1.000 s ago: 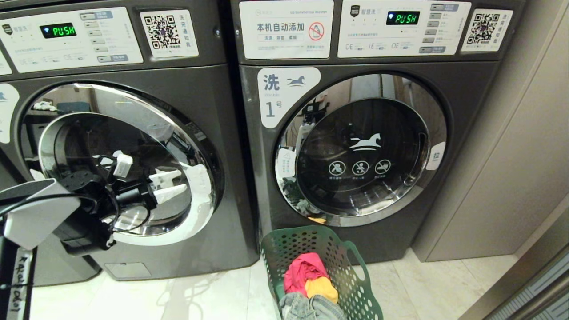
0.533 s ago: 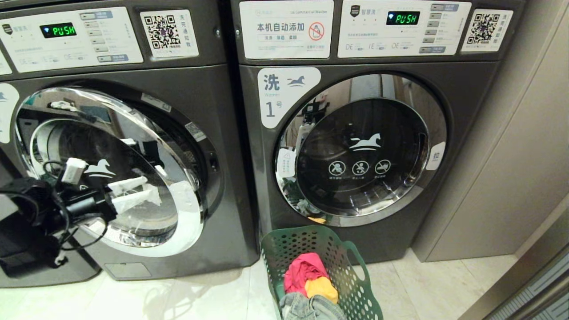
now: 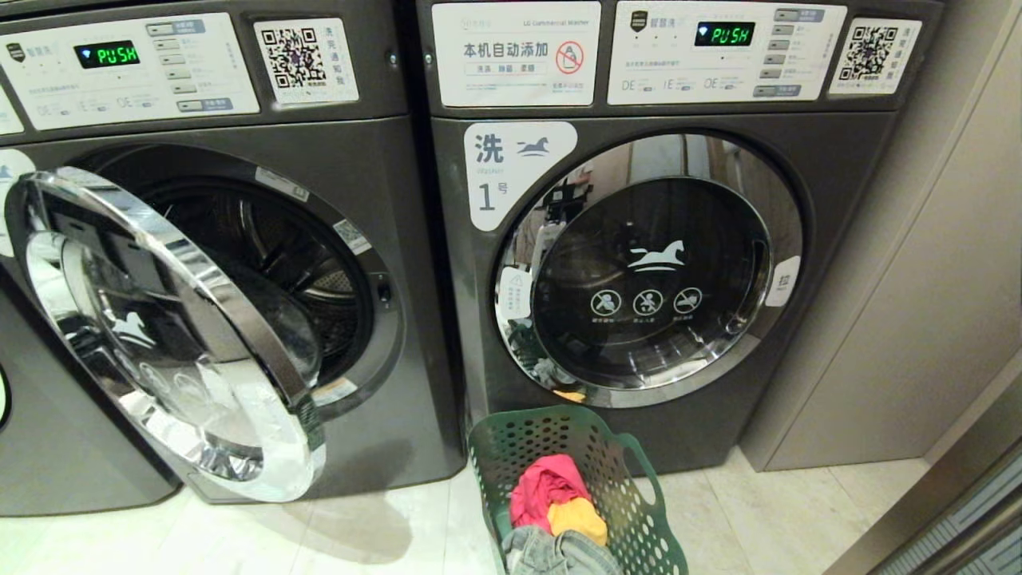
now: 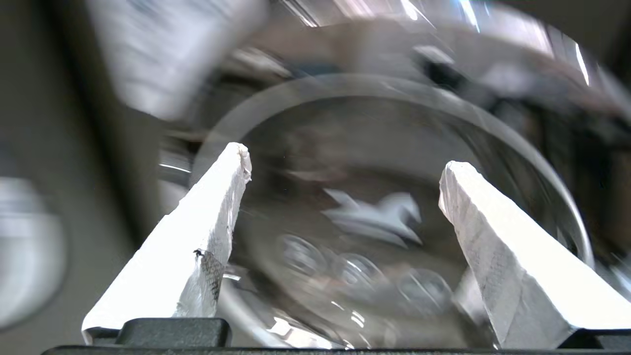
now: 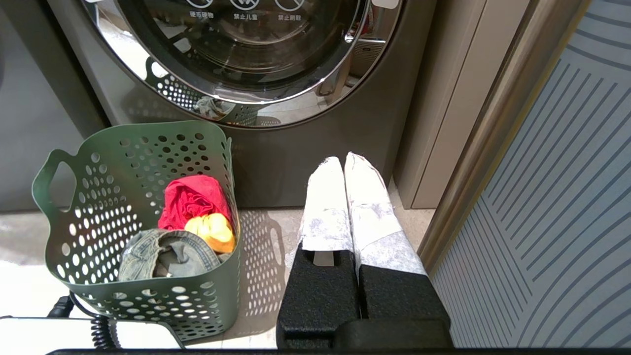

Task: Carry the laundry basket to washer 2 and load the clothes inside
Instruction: Open the lid of the washing machine

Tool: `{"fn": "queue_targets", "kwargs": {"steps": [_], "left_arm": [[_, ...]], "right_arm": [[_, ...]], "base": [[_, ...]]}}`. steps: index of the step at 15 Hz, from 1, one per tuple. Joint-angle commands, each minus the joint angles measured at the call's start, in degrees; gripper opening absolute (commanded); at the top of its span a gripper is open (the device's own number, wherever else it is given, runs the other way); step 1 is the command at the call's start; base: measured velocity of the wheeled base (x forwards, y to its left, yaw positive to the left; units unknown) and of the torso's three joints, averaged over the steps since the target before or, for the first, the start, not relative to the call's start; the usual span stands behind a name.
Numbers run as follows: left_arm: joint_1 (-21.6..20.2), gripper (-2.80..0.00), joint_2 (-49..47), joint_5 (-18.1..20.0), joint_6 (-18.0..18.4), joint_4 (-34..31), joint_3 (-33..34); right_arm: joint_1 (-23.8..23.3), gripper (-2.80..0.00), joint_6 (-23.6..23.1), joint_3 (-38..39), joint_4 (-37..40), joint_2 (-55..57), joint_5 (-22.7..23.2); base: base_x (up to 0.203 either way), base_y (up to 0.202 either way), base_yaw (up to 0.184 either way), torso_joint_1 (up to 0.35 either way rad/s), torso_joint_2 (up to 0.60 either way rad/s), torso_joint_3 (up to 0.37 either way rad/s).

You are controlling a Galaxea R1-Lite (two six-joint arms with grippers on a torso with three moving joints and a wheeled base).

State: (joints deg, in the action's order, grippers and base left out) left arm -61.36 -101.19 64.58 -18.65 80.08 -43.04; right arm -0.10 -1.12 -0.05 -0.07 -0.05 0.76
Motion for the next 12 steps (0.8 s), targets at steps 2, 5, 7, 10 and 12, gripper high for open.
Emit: {"fn": "queue_targets", "kwargs": {"steps": [2,5,7,10,12], "left_arm": [[-9.90,0.00,14.22,-4.74,-8.59,-1.78,-10.52],[-10.83,0.00,24.51,-9.62,-13.34,-14.23,-20.67],[-10.05,0.00,29.92,-10.69,-14.84,-30.25,-25.41],[-7.27,-2.80,33.35,-11.40,-15.53,-39.47,-26.32],[-5.75,-2.80,33.27,-11.40,-15.54,-39.79,-29.87]], "right_arm": [[0.01,-2.80,-0.02,-0.04,-0.01,0.05,0.03],[0.01,-2.80,-0.02,-0.04,-0.01,0.05,0.03],[0.01,-2.80,-0.02,-0.04,-0.01,0.05,0.03],[0.01,-2.80,-0.02,0.05,-0.01,0.05,0.03],[0.01,-2.80,-0.02,-0.04,-0.01,0.05,0.03]], "base": [[0.000,0.000,0.000,0.000,0.00,0.000],[0.000,0.000,0.000,0.000,0.00,0.000],[0.000,0.000,0.000,0.000,0.00,0.000],[0.000,0.000,0.000,0.000,0.00,0.000],[0.000,0.000,0.000,0.000,0.00,0.000]]}}
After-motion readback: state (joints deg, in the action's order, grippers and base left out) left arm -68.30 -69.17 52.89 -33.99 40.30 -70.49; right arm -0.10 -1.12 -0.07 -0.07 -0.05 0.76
